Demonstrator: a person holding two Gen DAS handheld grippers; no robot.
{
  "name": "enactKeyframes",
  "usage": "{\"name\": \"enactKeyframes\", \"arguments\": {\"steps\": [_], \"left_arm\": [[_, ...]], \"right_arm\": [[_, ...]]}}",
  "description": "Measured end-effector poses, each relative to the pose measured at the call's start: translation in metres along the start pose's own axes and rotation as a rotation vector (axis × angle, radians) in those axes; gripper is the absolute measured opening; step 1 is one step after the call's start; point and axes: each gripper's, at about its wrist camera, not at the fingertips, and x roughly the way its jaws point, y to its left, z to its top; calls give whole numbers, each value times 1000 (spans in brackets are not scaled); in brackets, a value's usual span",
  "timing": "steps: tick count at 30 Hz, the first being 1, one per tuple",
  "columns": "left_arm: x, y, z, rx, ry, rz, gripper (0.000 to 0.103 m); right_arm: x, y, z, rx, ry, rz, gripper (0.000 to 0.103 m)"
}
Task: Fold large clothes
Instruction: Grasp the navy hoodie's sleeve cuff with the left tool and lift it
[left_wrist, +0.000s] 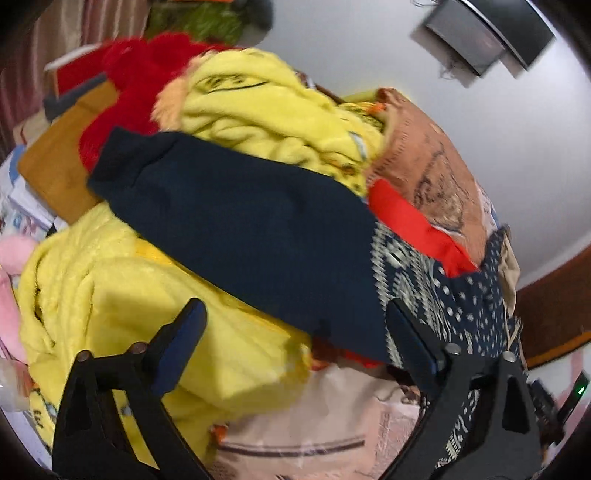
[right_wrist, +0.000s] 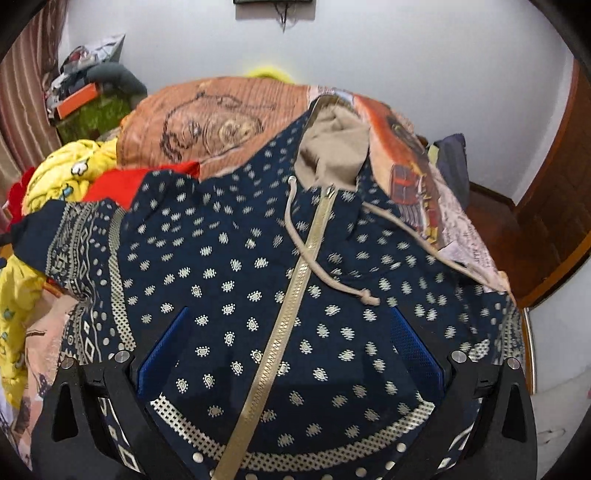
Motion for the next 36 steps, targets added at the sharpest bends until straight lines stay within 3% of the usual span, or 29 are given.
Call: {"name": "enactKeyframes", "arguments": {"steps": [4,11,13,14,15,16,18,20,25,30,36], "left_arm": [[15,31,15,-115,16,-41,87],[37,61,36,-217,-7,-5,68],[40,61,41,-208,-20,53,47],[42,60,44,-199,-20,83,43],[43,57,47,-184,-24,111,33],[43,53,49,-167,-31,143,21],[38,40,53,-98,-55,223,6],[26,20,56,-13,-105,281,6],[-22,-34,63,115,-239,268,3],[-71,-111,68,227,-346,143,3],[-97,-214,52,367,-372,-6,2]], "right_arm": [[12,3,1,-10,22,-3,103],[22,4,-1,-19,44,-12,103],[25,3,-1,-15,52,-11,103],[26,2,-2,-11,58,-12,103],[27,1,-2,-5,63,-12,103],[27,0,-2,-1,64,-11,103],[26,-3,-2,7,63,-8,103],[22,-5,-1,11,57,-8,103],[9,-12,1,14,33,-13,103],[-9,-22,1,13,-2,-19,103],[-28,-38,-3,9,-33,-27,103]]}}
